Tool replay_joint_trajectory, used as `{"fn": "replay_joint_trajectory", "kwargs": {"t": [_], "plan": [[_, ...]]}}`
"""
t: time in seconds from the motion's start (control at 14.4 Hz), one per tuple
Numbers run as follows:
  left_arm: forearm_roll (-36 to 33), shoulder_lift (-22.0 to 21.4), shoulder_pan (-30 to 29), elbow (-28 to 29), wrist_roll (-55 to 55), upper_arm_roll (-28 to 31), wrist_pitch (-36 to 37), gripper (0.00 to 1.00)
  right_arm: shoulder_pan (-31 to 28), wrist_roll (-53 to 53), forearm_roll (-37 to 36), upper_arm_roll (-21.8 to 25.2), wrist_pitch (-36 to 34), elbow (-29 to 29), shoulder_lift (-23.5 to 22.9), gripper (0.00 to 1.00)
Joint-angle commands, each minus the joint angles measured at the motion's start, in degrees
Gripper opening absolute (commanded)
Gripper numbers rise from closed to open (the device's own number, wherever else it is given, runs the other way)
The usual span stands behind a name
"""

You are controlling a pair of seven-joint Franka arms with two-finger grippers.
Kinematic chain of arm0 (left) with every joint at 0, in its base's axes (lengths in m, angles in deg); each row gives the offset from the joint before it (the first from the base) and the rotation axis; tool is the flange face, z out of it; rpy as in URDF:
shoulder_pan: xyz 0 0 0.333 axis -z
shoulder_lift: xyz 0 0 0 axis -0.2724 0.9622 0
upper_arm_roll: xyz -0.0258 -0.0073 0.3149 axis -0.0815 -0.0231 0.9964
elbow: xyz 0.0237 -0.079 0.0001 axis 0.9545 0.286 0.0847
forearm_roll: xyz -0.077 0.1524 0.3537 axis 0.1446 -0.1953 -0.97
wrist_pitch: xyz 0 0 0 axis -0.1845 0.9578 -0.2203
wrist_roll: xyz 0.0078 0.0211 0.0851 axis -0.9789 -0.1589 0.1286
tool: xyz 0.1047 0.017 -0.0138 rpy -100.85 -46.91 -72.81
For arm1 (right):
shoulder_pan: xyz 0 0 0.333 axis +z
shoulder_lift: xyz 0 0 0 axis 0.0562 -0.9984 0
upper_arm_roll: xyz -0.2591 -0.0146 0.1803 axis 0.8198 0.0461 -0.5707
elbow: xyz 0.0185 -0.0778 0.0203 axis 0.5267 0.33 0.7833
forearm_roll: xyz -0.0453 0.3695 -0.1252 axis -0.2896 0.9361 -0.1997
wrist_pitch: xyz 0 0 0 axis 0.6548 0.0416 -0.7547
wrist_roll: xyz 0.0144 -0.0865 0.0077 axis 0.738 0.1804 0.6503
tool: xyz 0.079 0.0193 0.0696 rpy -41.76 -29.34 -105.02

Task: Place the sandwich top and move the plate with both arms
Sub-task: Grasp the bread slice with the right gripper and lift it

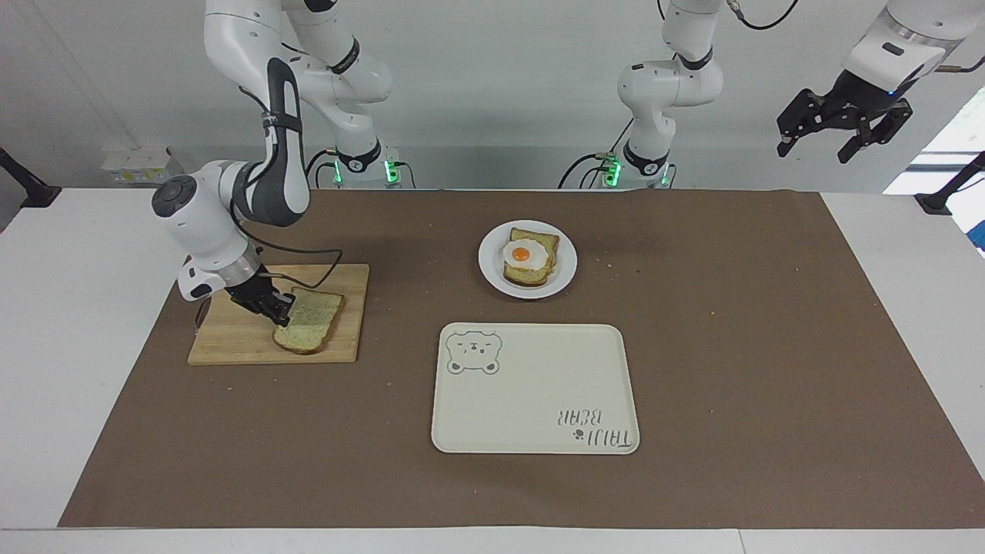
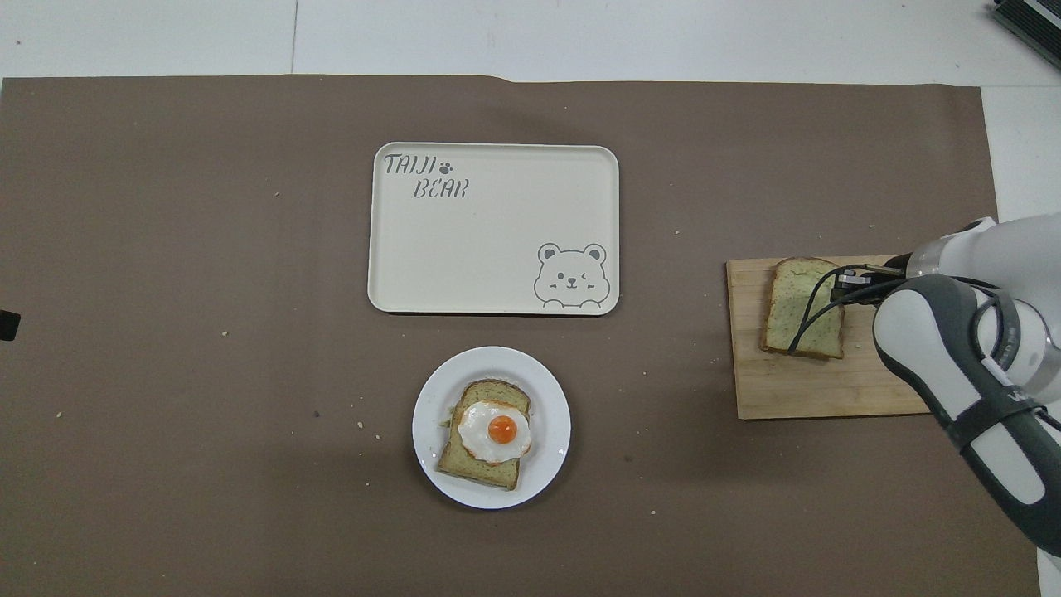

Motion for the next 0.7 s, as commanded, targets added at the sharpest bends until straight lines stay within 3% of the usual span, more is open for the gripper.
{"fn": "replay_joint_trajectory", "kwargs": {"t": [0.0, 0.28, 0.63], "plan": [[0.17, -0.72, 0.87, 0.25, 0.86, 0.53, 0.80, 1.00, 0.01, -0.29, -2.31, -0.23, -5.19, -4.37, 0.44, 0.00], [0.17, -0.72, 0.87, 0.25, 0.77, 0.44, 0.80, 1.00, 0.10, -6.08, -2.23, -0.84, -16.79, -10.27, 1.93, 0.00], [0.25, -0.81, 0.96, 0.25, 0.95, 0.44, 0.80, 1.00, 0.10, -10.23, -1.17, -2.59, -20.32, -11.07, 3.25, 0.00]]}}
